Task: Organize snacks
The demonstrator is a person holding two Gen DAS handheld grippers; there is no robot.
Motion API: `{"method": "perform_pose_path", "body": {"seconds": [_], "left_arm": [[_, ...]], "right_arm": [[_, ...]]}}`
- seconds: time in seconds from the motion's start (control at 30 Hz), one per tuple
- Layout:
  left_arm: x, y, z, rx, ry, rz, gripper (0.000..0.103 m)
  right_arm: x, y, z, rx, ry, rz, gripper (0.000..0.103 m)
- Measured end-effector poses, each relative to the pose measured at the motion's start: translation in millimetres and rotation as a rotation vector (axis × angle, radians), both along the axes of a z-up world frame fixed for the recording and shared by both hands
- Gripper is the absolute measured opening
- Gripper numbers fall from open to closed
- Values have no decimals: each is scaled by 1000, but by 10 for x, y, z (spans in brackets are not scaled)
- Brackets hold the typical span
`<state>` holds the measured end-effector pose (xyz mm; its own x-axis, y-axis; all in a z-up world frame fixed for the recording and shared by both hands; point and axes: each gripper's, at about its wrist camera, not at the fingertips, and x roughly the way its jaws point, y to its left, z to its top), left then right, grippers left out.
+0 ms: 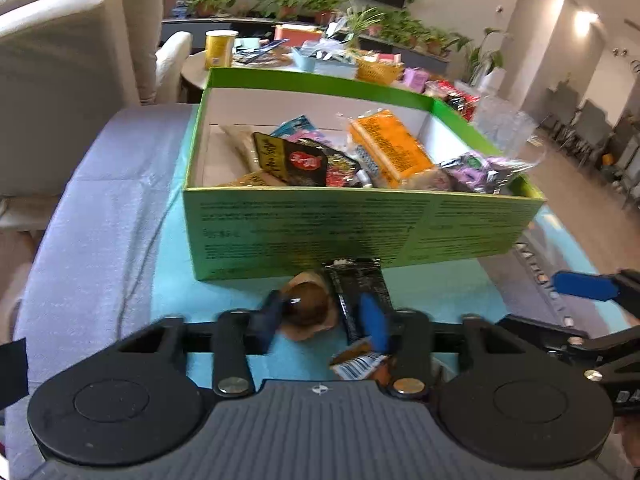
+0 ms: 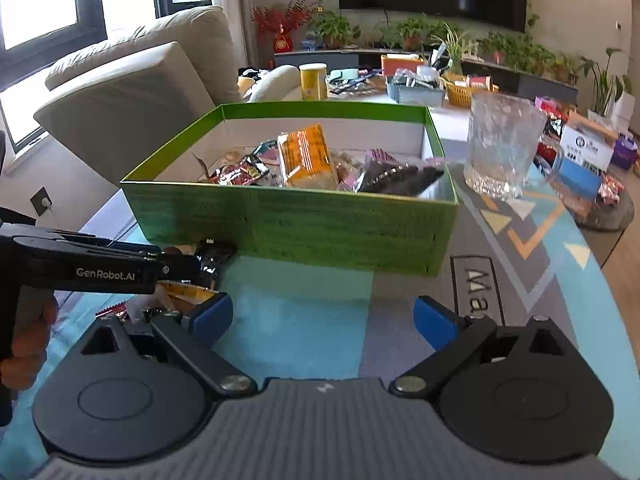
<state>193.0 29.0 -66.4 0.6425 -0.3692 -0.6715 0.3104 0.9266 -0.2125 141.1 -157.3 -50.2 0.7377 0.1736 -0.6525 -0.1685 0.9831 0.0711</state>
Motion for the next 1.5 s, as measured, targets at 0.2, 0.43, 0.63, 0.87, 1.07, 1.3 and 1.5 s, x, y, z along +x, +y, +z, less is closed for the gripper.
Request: {"method": "perform_pose_path", "body": {"seconds": [0.2,0.43,0.63,0.87,1.07,1.3,1.5], "left_arm": [[-103,194,10,-1,-16,77,20],[-264,443,47,-9,-17,118,20],[-303,475,99,-14,-21,127,20],[-321,414,114,-6,-27,116,20],[-330,451,128,-1,-25,140,20],[-351,427,176,-5,-39,136,20],[-384,349,218,-3,-50,115,20]], "right_arm": [[-24,68,-48,23,44,41,66],[-81,230,-71,-11,38,103,66],[-207,243,6,71,37,246,66],[-241,362,-152,57,108,364,66],[-129,336,-182,110,88,301,65],[-117,103,-117,152,101,221,44],[-169,-52,-11,184,65,167,39]]}}
